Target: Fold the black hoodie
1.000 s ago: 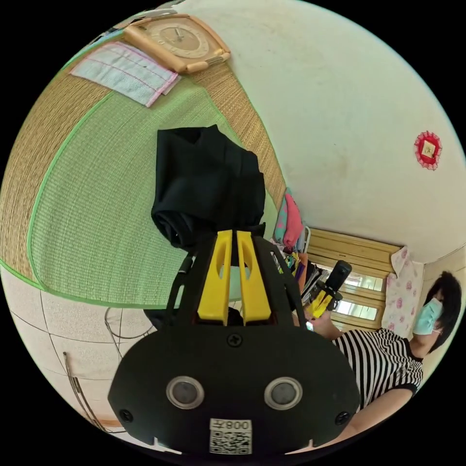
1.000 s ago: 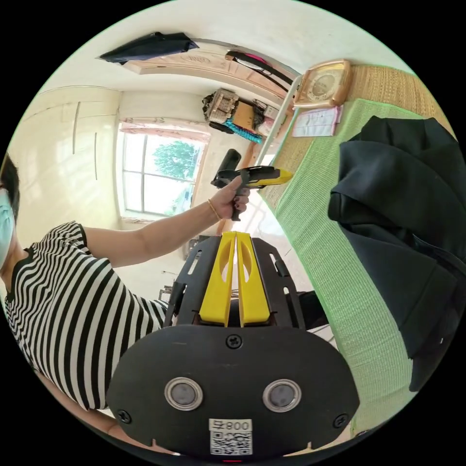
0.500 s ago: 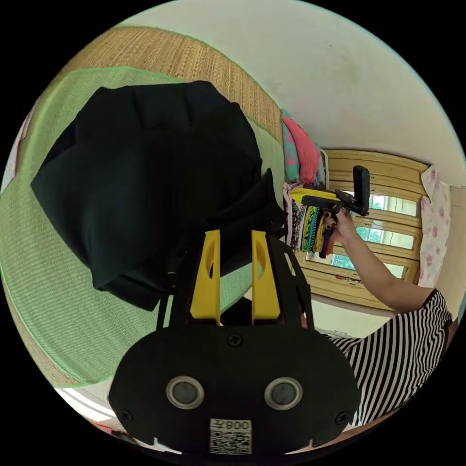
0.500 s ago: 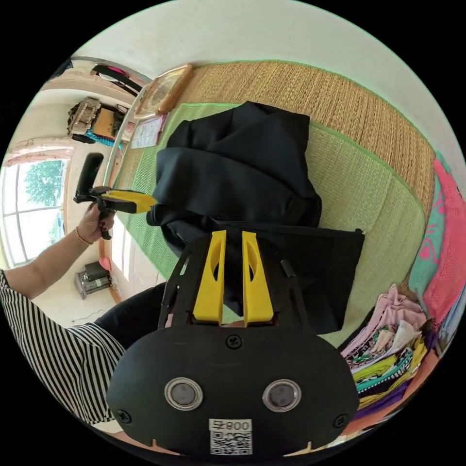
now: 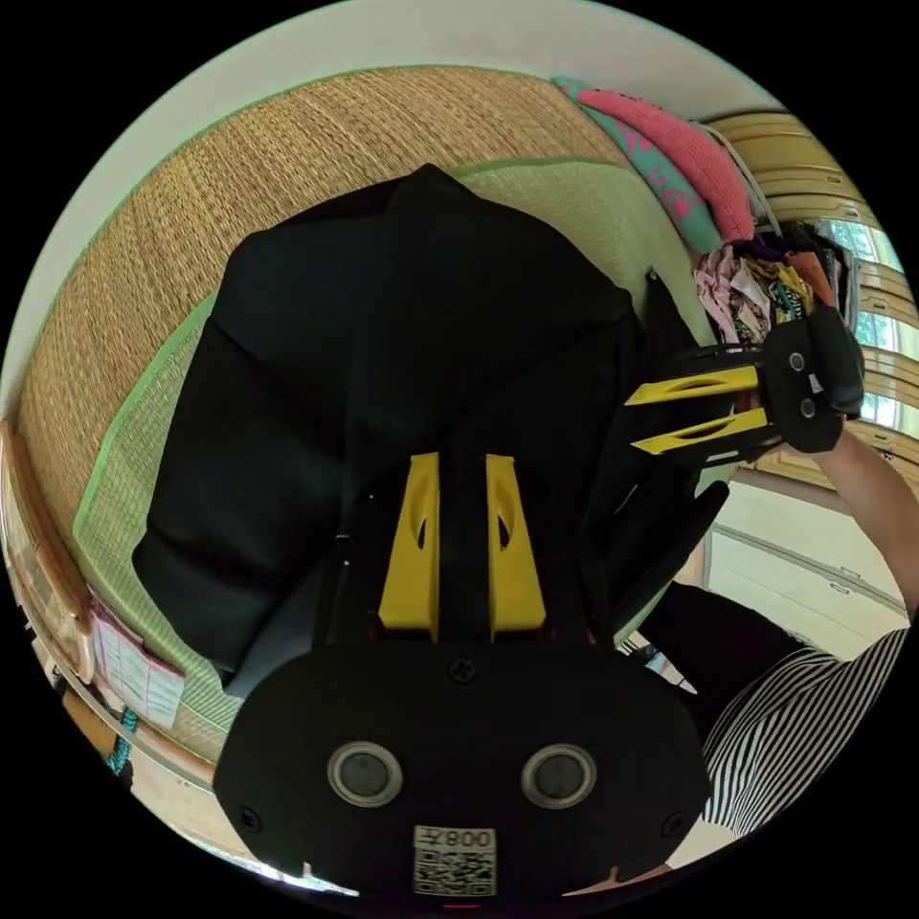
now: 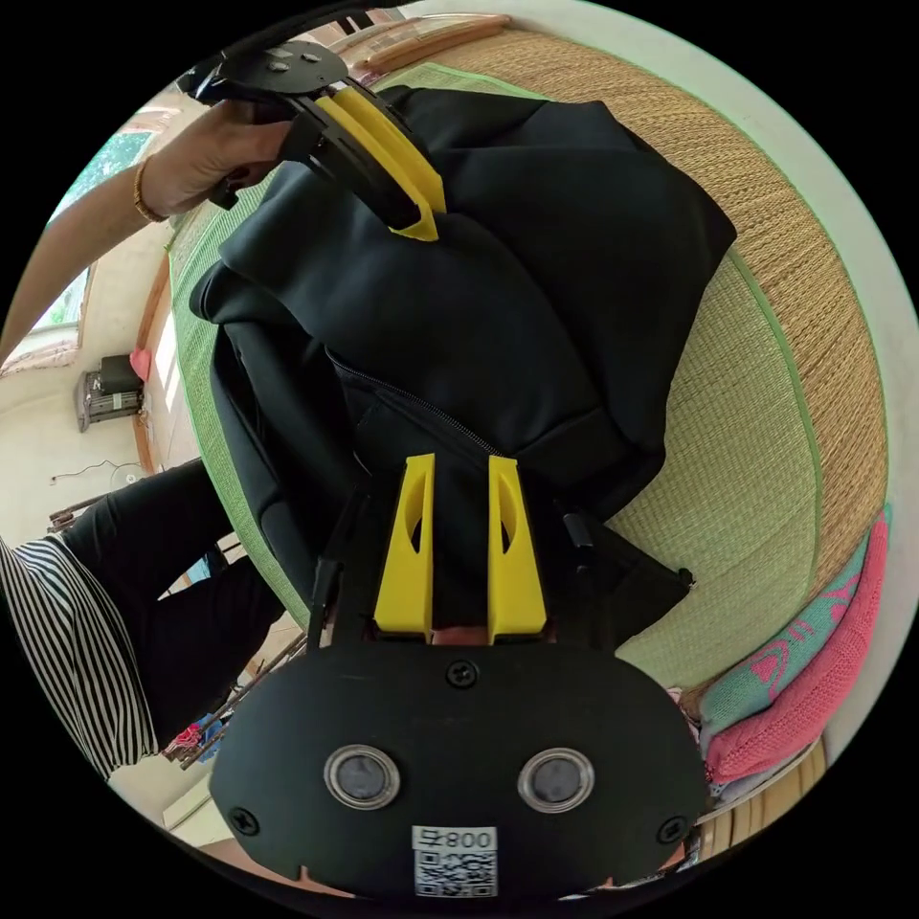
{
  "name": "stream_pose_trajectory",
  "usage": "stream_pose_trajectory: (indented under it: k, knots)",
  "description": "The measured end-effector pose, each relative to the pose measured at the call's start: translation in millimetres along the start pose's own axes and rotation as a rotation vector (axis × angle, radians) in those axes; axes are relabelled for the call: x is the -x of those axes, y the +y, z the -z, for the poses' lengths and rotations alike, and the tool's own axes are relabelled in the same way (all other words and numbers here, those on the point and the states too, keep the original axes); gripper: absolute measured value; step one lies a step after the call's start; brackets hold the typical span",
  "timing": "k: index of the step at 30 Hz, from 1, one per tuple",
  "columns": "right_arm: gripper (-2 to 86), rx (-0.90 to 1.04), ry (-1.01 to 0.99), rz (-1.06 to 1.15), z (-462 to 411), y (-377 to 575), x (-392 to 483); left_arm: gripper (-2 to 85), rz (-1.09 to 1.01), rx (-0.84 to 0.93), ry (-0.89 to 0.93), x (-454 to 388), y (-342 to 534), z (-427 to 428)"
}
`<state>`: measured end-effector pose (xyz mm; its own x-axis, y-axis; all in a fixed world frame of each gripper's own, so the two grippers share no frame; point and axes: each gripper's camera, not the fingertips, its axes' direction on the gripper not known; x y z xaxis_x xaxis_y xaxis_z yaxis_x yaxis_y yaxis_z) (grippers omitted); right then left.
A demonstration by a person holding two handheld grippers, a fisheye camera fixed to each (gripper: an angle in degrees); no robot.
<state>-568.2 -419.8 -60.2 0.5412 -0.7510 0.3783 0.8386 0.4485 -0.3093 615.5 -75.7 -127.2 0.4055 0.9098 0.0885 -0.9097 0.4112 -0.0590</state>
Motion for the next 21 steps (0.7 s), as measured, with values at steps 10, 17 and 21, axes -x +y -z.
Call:
stream_pose_trajectory:
  k: [10, 17, 21]
  knots:
    - [5.0, 0.000, -0.052, 0.030, 30, -33, 20, 0.8, 0.035, -0.196, 0.213, 32, 116, 29]
    - [4.7, -0.237, -0.238, -0.077, 101, -14, 24, 0.6, 0.220, -0.321, 0.200, 62, 245, 53]
    - [8.2, -0.257, -0.196, -0.003, 118, -40, 58, 0.8, 0.416, -0.401, 0.147, 95, 347, 74]
